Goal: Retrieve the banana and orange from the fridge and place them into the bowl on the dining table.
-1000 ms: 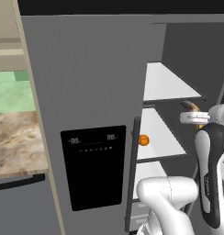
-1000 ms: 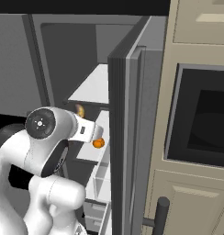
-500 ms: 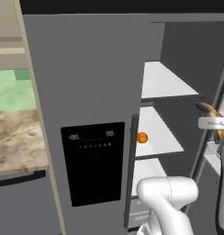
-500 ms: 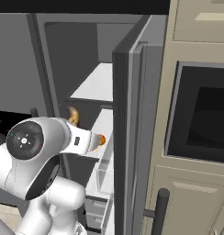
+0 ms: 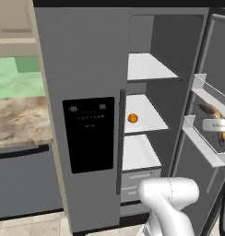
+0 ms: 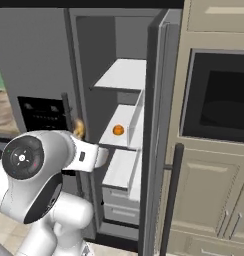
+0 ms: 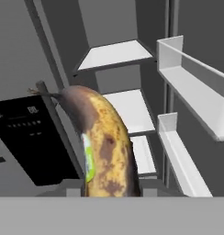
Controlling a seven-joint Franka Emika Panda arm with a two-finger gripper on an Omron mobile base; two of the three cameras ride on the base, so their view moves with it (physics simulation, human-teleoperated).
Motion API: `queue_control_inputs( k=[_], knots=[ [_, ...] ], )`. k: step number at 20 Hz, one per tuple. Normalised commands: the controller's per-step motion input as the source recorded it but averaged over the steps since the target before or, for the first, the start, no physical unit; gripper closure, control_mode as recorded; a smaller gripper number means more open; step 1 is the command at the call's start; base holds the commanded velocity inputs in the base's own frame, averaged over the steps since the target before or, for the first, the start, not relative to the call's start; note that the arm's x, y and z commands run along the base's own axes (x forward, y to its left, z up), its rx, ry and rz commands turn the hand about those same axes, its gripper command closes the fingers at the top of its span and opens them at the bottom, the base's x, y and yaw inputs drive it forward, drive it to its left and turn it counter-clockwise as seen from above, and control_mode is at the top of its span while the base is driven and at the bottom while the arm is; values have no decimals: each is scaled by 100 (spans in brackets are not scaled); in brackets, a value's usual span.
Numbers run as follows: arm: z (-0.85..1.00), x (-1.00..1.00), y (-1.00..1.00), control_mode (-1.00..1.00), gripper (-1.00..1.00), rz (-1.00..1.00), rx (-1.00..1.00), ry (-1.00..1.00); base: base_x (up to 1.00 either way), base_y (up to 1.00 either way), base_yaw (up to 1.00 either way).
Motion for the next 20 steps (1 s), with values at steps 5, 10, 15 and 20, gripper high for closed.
queue_control_inputs(
  k=[5, 10, 15, 20],
  knots=[
    [0, 0, 0, 100, 100, 0, 0, 0, -69, 8, 6],
    [0, 0, 0, 100, 100, 0, 0, 0, -49, 0, 26],
    [0, 0, 0, 100, 100, 0, 0, 0, -21, 0, 45],
    [0, 0, 0, 100, 100, 0, 0, 0, -11, 0, 58]
  ],
)
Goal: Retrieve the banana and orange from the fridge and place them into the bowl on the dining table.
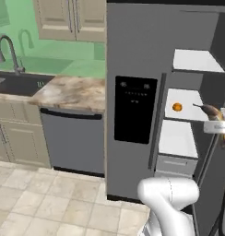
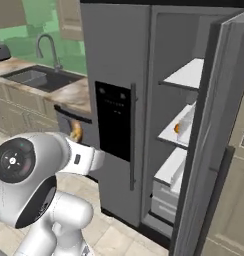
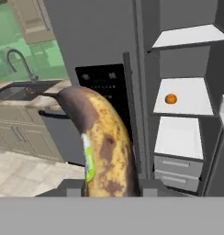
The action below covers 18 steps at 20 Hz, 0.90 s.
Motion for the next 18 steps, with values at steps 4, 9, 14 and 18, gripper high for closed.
queue_control_inputs(
  k=[4, 9, 14, 18],
  knots=[
    [0, 0, 0, 100, 100, 0, 0, 0, -23, 0, 61],
    [0, 0, 0, 100, 100, 0, 0, 0, -47, 0, 60],
    [0, 0, 0, 100, 100, 0, 0, 0, -73, 0, 57],
    [0, 0, 0, 100, 100, 0, 0, 0, -89, 0, 52]
  ],
)
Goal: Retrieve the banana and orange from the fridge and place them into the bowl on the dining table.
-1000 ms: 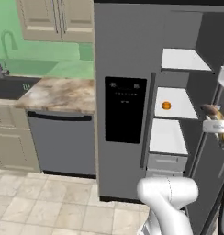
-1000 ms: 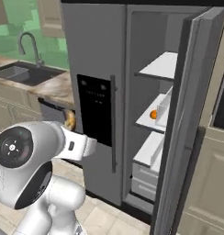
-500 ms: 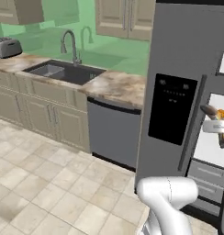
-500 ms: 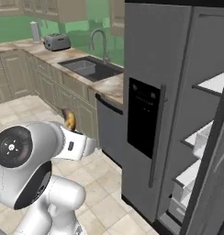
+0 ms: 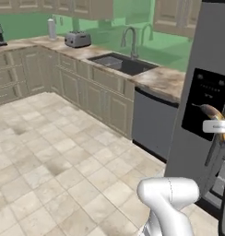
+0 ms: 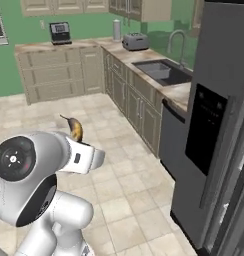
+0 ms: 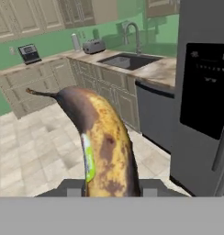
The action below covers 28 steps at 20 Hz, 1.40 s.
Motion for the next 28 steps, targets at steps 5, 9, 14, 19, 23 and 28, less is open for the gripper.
queue_control_inputs(
  k=[5, 9, 14, 19, 23, 28],
  knots=[
    [0, 0, 0, 100, 100, 0, 0, 0, -99, 0, 49],
    [0, 0, 0, 100, 100, 0, 0, 0, -99, 0, 45],
    [0, 0, 0, 100, 100, 0, 0, 0, -100, 0, 40],
    [0, 0, 0, 100, 100, 0, 0, 0, -100, 8, 33],
    [0, 0, 0, 100, 100, 0, 0, 0, -100, 6, 33],
    [0, 0, 0, 100, 100, 0, 0, 0, -100, 17, 31]
  ],
)
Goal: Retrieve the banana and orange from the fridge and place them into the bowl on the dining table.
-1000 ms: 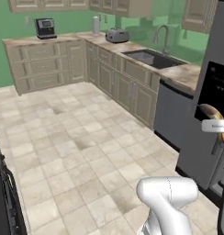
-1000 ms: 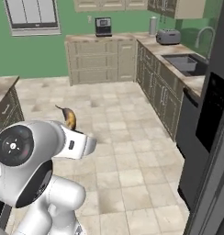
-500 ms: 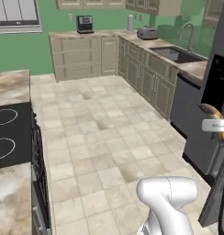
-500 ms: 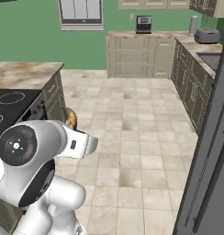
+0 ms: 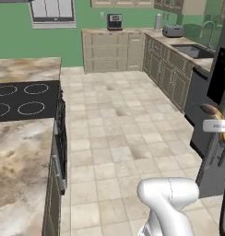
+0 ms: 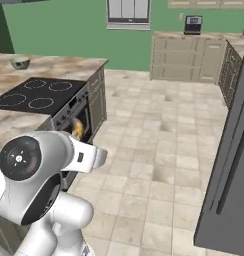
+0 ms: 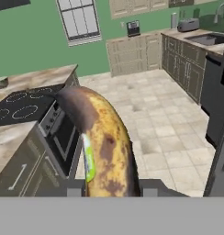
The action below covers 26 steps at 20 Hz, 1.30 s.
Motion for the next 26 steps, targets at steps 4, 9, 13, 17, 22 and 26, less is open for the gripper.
queue_control_inputs(
  k=[4, 9, 13, 17, 22, 26],
  knots=[
    [0, 0, 0, 100, 100, 0, 0, 0, -100, 21, 30],
    [0, 0, 0, 100, 100, 0, 0, 0, -100, 25, 29],
    [0, 0, 0, 100, 100, 0, 0, 0, -94, 32, 26],
    [0, 0, 0, 100, 100, 0, 0, 0, -73, 24, 24],
    [0, 0, 0, 100, 100, 0, 0, 0, -50, 17, 22],
    [0, 0, 0, 100, 100, 0, 0, 0, -24, 20, 20]
  ],
)
